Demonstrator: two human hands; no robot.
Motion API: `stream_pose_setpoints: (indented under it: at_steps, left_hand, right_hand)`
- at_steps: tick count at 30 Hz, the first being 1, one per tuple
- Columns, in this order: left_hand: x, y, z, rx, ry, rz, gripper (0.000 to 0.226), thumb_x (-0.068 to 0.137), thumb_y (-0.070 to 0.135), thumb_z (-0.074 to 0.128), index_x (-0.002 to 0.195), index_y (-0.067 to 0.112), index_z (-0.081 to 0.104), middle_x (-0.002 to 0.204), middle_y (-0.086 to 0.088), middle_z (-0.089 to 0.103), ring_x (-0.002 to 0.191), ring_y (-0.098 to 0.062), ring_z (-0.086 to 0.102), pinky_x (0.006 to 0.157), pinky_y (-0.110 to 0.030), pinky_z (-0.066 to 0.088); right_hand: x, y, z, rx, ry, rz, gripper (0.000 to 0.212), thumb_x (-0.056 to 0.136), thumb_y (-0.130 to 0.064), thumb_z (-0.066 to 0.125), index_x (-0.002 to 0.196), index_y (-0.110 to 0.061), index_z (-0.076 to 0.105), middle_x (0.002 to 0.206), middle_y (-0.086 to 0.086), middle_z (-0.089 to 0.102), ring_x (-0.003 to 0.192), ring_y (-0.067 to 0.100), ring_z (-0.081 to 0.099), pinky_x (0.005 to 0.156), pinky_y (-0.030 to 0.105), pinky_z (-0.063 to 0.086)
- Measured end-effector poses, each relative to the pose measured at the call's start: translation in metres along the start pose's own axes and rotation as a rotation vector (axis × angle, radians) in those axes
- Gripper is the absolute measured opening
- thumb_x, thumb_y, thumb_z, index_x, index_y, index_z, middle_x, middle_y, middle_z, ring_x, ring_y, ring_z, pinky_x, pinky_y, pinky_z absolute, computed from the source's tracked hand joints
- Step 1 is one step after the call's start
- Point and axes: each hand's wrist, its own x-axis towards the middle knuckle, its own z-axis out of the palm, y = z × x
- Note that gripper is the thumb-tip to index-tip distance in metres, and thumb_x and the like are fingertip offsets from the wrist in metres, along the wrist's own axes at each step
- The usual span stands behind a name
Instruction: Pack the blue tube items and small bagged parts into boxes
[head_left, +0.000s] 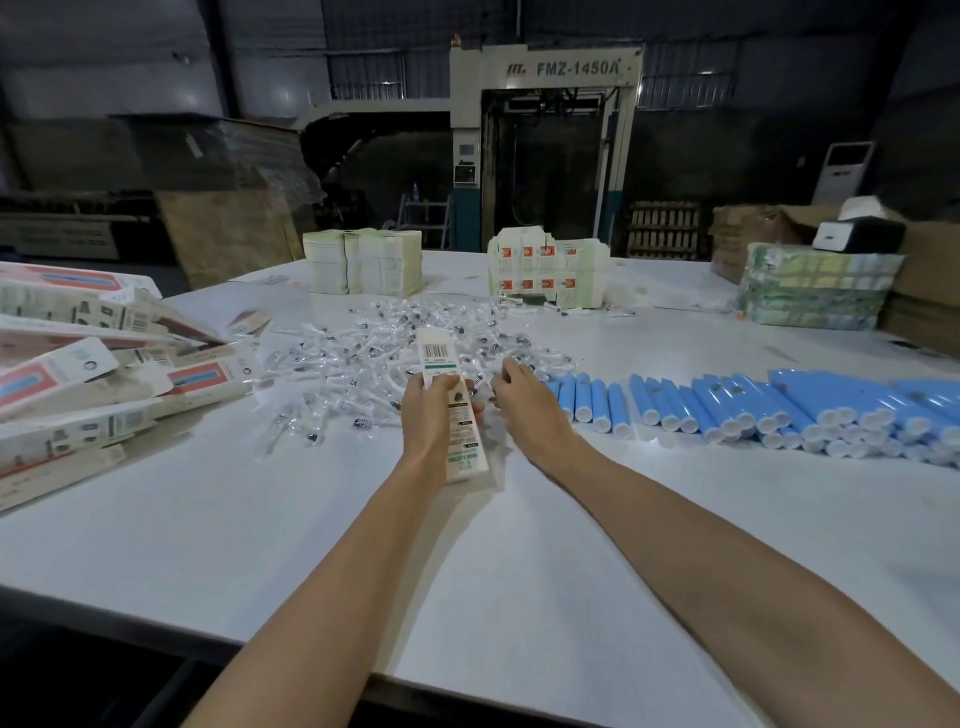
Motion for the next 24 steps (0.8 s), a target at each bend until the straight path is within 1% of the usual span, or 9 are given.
stream_pose_setpoints:
  at_steps: [3,4,8,9,11,13,16,21,24]
  left_hand:
    - [-0.005,0.002,0.004,-0.027,-0.058,-0.008,0.026,0.105,0.008,0.056,0.131,0.007,0.059,0.105,-0.020,0.079,0.066,-0.025,0.076,0.057,-0.035,0.064]
    - [-0.007,0.003,0.005,-0.036,-0.076,-0.009,0.028,0.105,0.008,0.056,0.133,0.006,0.059,0.106,-0.019,0.079,0.066,-0.025,0.076,0.057,-0.034,0.064]
    - [-0.013,0.008,0.009,-0.080,-0.166,-0.027,0.033,0.105,0.007,0.058,0.138,0.006,0.059,0.103,-0.013,0.082,0.075,-0.027,0.080,0.062,-0.032,0.064]
    - [-0.014,0.008,0.010,-0.101,-0.188,-0.040,0.034,0.105,0.007,0.059,0.139,0.006,0.059,0.106,-0.014,0.082,0.081,-0.029,0.081,0.066,-0.033,0.065]
    - [-0.016,0.009,0.013,-0.147,-0.240,-0.078,0.035,0.104,0.006,0.063,0.139,0.007,0.061,0.114,-0.017,0.081,0.097,-0.033,0.081,0.078,-0.038,0.066]
    - [-0.020,0.008,0.016,-0.169,-0.313,-0.110,0.036,0.102,0.004,0.066,0.139,0.007,0.062,0.119,-0.018,0.079,0.109,-0.037,0.078,0.088,-0.043,0.067]
    - [-0.029,0.005,0.022,-0.122,-0.429,-0.110,0.043,0.098,0.003,0.073,0.139,0.006,0.061,0.123,-0.018,0.078,0.113,-0.039,0.077,0.092,-0.048,0.066]
    - [-0.044,-0.004,0.034,-0.056,-0.563,-0.124,0.050,0.095,0.002,0.079,0.140,0.002,0.059,0.126,-0.022,0.076,0.114,-0.044,0.075,0.097,-0.054,0.063]
    - [-0.056,-0.010,0.039,0.023,-0.645,-0.113,0.056,0.092,0.008,0.083,0.143,0.004,0.058,0.126,-0.022,0.076,0.114,-0.045,0.075,0.099,-0.057,0.061]
  right_hand:
    - [-0.006,0.007,-0.007,0.230,0.105,0.047,0.010,0.097,-0.006,0.067,0.107,-0.006,0.066,0.123,0.007,0.053,0.109,0.022,0.057,0.075,0.036,0.052]
    - [-0.009,0.009,-0.011,0.334,0.161,0.076,0.005,0.099,-0.013,0.068,0.102,-0.008,0.067,0.119,0.003,0.055,0.105,0.018,0.057,0.075,0.032,0.052]
    - [-0.023,0.015,-0.036,0.883,0.283,0.331,0.012,0.099,-0.021,0.069,0.089,-0.022,0.064,0.096,-0.008,0.065,0.088,0.005,0.060,0.072,0.013,0.046]
    - [-0.025,0.018,-0.044,1.003,0.308,0.410,0.012,0.099,-0.021,0.070,0.089,-0.023,0.064,0.094,-0.006,0.069,0.087,0.003,0.064,0.073,0.012,0.048]
    - [-0.030,0.031,-0.062,1.163,0.362,0.556,0.012,0.098,-0.020,0.072,0.090,-0.017,0.064,0.093,0.004,0.074,0.090,0.013,0.071,0.078,0.022,0.054]
    - [-0.038,0.044,-0.079,1.254,0.412,0.641,0.012,0.097,-0.018,0.073,0.093,-0.012,0.064,0.090,0.007,0.076,0.086,0.019,0.074,0.075,0.027,0.057]
    - [-0.057,0.060,-0.097,1.348,0.470,0.667,0.012,0.096,-0.015,0.074,0.096,-0.011,0.062,0.082,0.002,0.075,0.077,0.013,0.073,0.067,0.022,0.055]
    - [-0.083,0.075,-0.107,1.399,0.524,0.785,0.008,0.097,-0.012,0.068,0.097,-0.015,0.060,0.096,0.007,0.079,0.090,0.020,0.076,0.070,0.027,0.057]
    - [-0.084,0.078,-0.123,1.416,0.632,0.758,0.010,0.097,-0.004,0.066,0.096,-0.011,0.059,0.096,0.013,0.079,0.090,0.026,0.076,0.068,0.029,0.058]
